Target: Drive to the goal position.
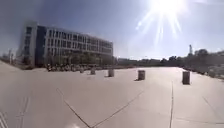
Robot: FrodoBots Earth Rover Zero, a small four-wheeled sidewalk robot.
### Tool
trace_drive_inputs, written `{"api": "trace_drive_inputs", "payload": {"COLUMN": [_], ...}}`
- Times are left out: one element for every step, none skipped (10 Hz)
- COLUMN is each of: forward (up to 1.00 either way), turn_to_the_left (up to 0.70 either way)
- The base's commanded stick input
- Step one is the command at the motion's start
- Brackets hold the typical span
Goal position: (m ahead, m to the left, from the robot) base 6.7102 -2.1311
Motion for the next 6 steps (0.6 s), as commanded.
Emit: {"api": "trace_drive_inputs", "payload": {"forward": [0.70, 0.70, 0.70, 0.70, 0.70, 0.70], "turn_to_the_left": [-0.14, -0.14, -0.14, -0.14, -0.14, -0.14]}}
